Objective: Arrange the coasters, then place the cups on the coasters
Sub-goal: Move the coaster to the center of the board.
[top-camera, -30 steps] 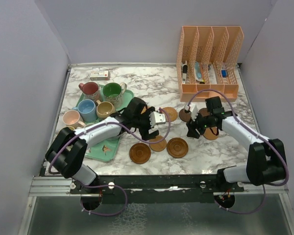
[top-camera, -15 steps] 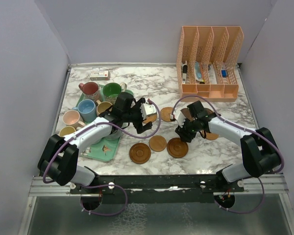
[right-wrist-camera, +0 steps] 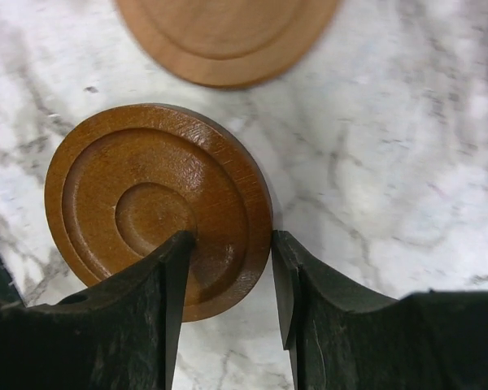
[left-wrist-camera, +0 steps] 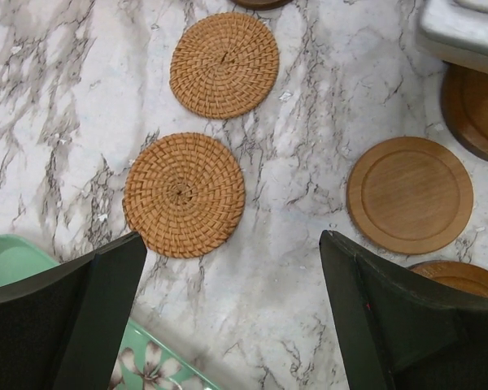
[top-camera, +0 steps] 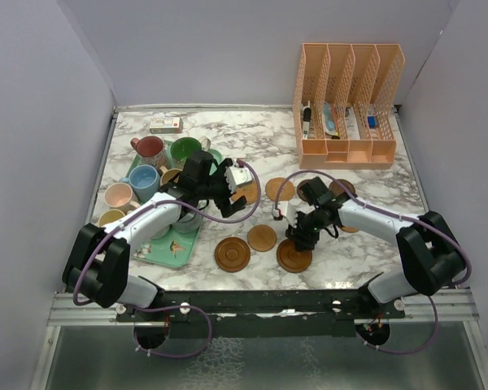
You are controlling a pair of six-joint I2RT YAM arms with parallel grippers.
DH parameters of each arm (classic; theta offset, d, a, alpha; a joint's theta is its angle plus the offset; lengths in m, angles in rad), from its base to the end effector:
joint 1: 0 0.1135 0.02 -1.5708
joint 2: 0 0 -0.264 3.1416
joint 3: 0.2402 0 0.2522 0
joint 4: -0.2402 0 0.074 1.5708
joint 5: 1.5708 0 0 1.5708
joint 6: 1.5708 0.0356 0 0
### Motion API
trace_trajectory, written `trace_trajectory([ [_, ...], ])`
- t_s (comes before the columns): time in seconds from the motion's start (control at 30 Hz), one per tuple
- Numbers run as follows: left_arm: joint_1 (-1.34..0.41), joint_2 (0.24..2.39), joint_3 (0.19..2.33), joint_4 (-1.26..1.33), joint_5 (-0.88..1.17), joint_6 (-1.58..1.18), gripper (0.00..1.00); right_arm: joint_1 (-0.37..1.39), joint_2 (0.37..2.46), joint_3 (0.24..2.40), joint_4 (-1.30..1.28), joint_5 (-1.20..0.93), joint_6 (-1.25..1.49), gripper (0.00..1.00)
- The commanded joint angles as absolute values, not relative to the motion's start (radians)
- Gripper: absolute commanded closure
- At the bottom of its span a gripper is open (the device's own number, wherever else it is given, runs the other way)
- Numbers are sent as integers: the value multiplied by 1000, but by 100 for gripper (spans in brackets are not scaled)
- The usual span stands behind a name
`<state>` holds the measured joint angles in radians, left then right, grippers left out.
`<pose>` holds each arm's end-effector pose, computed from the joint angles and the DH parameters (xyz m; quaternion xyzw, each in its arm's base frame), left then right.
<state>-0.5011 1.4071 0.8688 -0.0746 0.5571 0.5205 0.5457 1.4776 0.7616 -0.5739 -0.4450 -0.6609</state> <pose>0.2570 -0.1622 0.2399 0.5277 0.6824 -0.2397 0.4454 0.2049 0.1424 0.1589 -0.5734 0.7777 0.2103 0.1489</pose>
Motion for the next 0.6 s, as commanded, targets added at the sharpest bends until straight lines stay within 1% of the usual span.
trace_trajectory([
  [0.0,-473,1373,857,-38,591,509,8,599,1485,747,-685,-529,-710,56],
  [0.17,-450,1367,854,-34,584,507,8,604,1460,790,-593,-467,-654,55],
  [0.3,-424,1336,847,-23,578,498,8,604,1466,854,-537,-516,-643,52],
  [0.47,-379,1295,823,4,579,489,7,622,1508,919,-481,-579,-633,50],
  [0.57,-354,1273,812,3,580,480,7,649,1532,939,-430,-576,-606,49],
])
